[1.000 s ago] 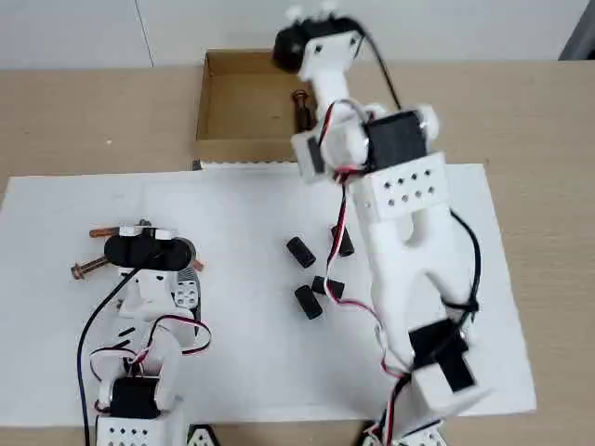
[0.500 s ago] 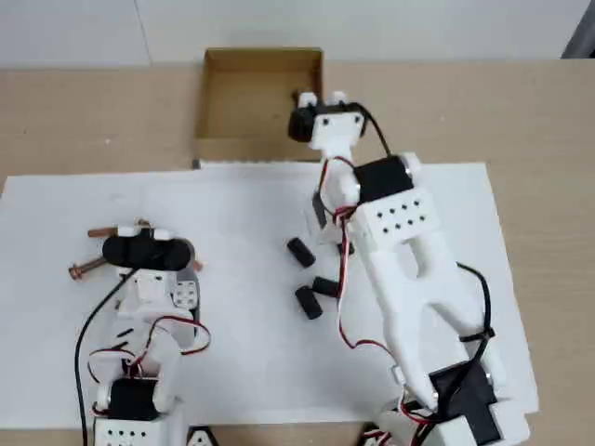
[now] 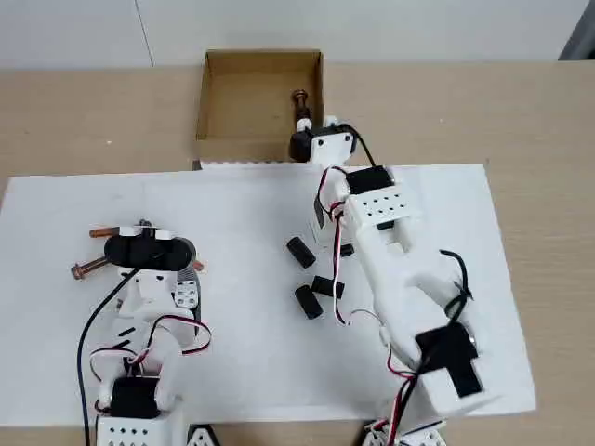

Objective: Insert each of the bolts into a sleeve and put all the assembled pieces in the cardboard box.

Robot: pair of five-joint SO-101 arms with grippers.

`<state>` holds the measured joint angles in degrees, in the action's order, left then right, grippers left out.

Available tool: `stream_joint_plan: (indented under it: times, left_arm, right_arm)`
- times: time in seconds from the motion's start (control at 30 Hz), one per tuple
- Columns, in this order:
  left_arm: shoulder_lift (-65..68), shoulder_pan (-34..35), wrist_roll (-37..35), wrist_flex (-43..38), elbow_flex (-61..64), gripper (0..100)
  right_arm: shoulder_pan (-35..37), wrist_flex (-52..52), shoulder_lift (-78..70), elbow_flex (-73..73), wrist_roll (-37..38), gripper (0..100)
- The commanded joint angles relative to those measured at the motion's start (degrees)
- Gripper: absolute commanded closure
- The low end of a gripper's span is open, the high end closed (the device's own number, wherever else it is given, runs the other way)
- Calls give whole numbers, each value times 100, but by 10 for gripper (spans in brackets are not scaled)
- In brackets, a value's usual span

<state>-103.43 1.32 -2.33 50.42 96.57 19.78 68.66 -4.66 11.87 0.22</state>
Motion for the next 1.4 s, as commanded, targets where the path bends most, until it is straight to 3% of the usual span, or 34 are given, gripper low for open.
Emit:
stream_joint_plan:
  times: [0.0, 0.37, 0.57, 0.73, 1.13, 1.37]
  left_arm:
    - [-62, 9, 0, 18, -31, 994]
    - [-62, 9, 0, 18, -31, 994]
    - [-62, 9, 0, 18, -31, 994]
    - [-62, 9, 0, 18, -31, 994]
    - [-62, 9, 0, 18, -31, 994]
    - [-62, 9, 0, 18, -31, 994]
  right_arm:
    - [-57, -198, -127, -53, 62, 826]
    - [-136, -286, -760, -53, 44, 828]
    - [-145, -286, -919, -53, 9, 998]
    - [-136, -268, -804, -53, 9, 997]
    - [391, 374, 1516, -53, -193, 996]
    - [330, 1042, 2967, -44, -193, 996]
